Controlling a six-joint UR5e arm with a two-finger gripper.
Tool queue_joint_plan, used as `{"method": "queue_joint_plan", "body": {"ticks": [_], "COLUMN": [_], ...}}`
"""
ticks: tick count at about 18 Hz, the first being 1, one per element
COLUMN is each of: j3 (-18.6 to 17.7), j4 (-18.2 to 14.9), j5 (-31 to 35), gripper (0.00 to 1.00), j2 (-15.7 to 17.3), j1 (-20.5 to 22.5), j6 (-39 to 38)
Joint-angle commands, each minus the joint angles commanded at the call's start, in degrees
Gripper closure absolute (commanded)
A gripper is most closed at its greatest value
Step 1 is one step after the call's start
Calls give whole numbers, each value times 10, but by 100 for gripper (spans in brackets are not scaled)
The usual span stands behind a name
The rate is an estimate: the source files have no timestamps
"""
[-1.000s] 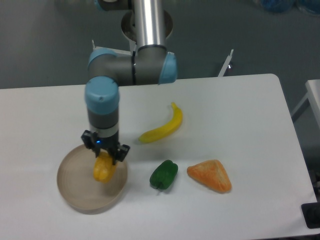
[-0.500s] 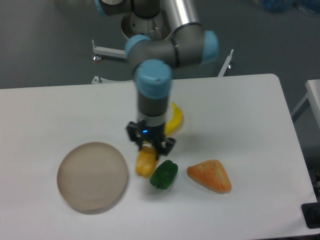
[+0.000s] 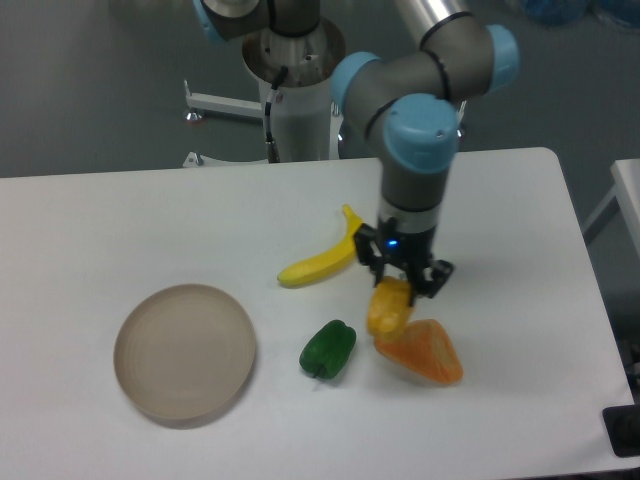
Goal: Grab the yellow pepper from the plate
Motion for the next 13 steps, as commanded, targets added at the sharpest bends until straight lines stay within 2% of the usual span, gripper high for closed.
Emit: {"method": "queue_joint_plan", "body": {"ticks": [4,13], "j3": [15,14], "j4": [-1,3], "j5": [2,4], "gripper": [48,48], "j2": [-13,-16], "j1": [0,0], "j6": [0,4]}}
